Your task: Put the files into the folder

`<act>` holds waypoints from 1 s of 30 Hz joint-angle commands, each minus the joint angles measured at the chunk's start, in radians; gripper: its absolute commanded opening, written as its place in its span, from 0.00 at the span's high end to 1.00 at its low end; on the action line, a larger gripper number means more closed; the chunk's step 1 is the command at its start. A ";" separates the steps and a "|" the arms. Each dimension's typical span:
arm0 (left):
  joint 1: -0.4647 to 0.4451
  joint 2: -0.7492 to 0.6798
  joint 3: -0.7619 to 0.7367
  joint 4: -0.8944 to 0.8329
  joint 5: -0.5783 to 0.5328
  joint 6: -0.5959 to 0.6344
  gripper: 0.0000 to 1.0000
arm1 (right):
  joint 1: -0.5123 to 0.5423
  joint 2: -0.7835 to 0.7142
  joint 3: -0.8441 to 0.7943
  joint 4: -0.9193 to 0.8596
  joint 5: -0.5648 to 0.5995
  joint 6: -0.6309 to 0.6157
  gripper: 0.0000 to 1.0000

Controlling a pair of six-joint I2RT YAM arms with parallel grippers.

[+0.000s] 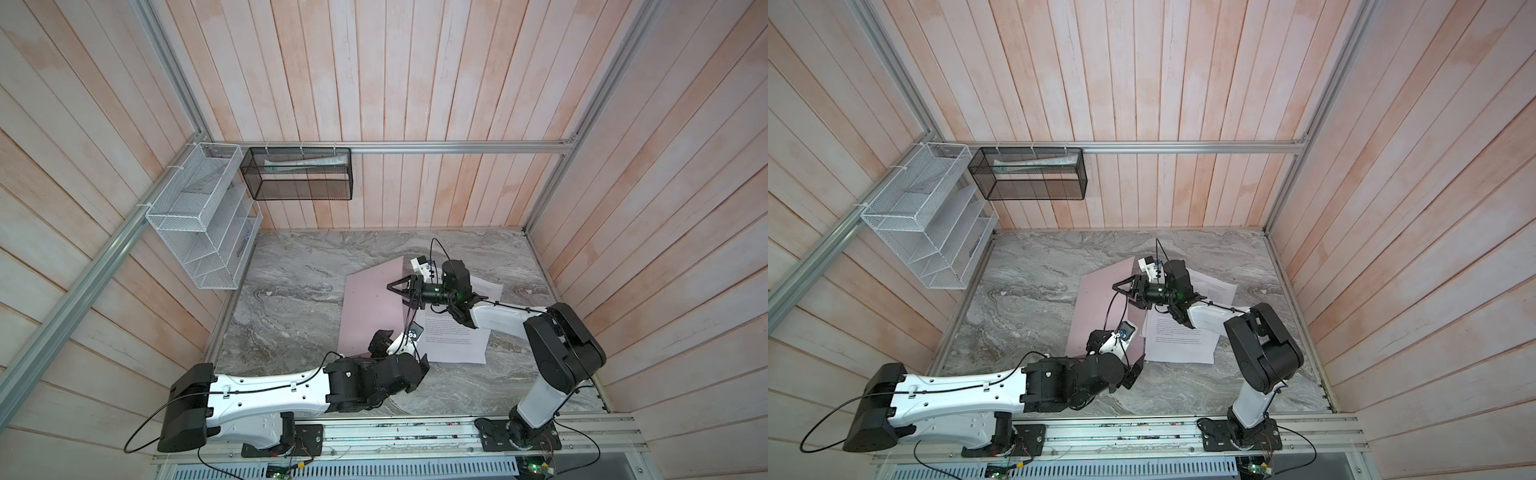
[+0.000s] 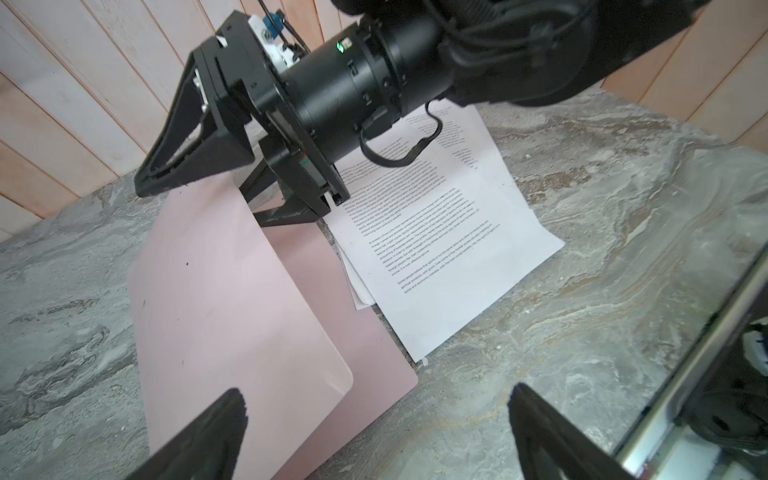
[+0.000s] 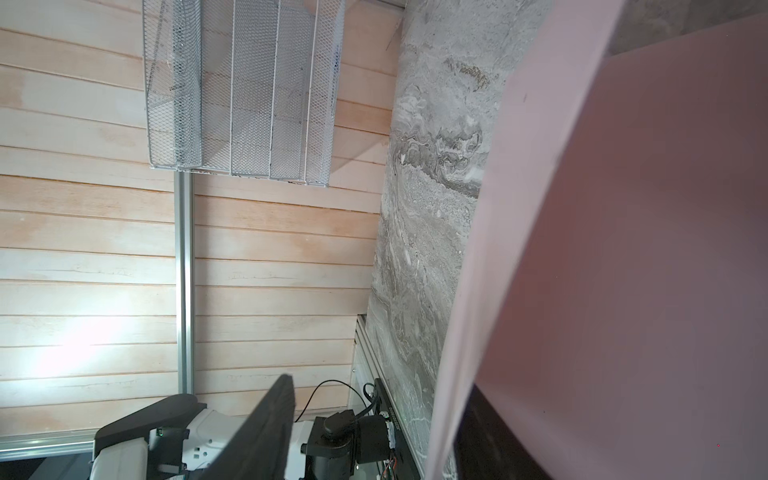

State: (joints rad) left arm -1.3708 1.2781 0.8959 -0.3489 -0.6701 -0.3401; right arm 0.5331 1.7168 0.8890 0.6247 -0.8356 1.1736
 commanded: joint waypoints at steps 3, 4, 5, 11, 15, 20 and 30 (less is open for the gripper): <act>0.014 0.116 0.051 -0.079 -0.130 -0.074 0.00 | 0.011 -0.039 -0.018 0.036 0.004 0.018 0.43; 0.030 0.137 0.063 -0.093 -0.128 -0.093 0.00 | 0.012 -0.044 -0.016 0.028 0.007 0.014 0.43; 0.044 0.153 0.073 -0.107 -0.128 -0.115 0.02 | 0.014 -0.049 -0.015 0.024 0.009 0.011 0.43; 0.110 0.144 0.052 -0.089 -0.157 -0.147 0.24 | 0.020 -0.071 -0.018 0.030 0.014 0.014 0.43; 0.156 0.108 0.008 -0.024 -0.133 -0.108 0.49 | 0.020 -0.069 -0.023 0.055 0.010 0.029 0.44; 0.198 0.086 -0.008 0.002 -0.101 -0.075 1.00 | 0.021 -0.063 -0.014 0.069 0.004 0.040 0.45; 0.212 -0.026 0.009 -0.018 -0.080 -0.085 1.00 | -0.004 -0.025 0.050 0.100 -0.017 0.055 0.45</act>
State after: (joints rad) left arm -1.1690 1.3045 0.9020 -0.3790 -0.7837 -0.4080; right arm 0.5434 1.6764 0.8970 0.6708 -0.8341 1.2140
